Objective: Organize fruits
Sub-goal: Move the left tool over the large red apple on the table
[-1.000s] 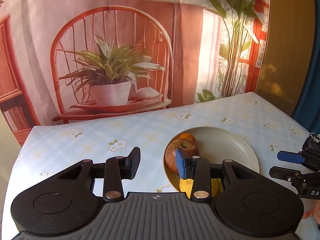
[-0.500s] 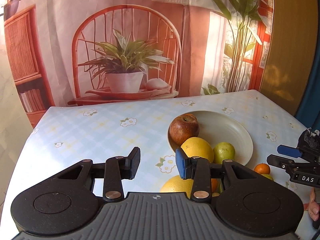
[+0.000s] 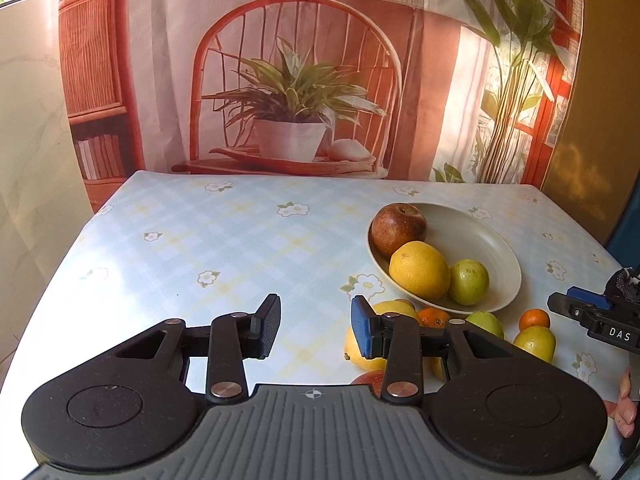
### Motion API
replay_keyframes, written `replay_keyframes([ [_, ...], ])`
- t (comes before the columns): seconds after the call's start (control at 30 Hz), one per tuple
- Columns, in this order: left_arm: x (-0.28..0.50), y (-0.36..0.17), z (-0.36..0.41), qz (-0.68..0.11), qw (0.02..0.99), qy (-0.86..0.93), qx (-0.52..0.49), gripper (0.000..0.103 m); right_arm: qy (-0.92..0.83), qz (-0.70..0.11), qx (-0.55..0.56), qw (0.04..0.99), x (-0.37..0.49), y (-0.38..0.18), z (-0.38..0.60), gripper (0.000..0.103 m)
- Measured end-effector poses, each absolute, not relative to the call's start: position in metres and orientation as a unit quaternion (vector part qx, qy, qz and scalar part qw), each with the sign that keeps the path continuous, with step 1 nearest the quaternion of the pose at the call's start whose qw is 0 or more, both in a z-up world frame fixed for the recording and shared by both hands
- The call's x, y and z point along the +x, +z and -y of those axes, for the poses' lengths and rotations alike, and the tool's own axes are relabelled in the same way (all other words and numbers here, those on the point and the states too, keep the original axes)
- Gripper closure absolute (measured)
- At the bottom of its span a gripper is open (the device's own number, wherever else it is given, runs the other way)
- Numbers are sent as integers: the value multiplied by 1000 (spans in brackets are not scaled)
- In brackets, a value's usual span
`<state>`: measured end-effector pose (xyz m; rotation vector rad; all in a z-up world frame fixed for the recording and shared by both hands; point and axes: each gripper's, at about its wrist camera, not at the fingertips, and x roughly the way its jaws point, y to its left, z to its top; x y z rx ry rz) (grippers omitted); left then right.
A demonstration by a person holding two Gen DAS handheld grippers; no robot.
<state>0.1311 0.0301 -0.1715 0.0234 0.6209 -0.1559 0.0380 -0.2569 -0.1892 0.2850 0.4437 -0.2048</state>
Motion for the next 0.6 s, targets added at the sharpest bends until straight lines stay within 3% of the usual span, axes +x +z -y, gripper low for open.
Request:
replay_keyframes([
  [0.6, 125, -210, -64, -378, 913, -131, -75, 62, -16, -264, 77, 961, 45, -164, 185, 48],
])
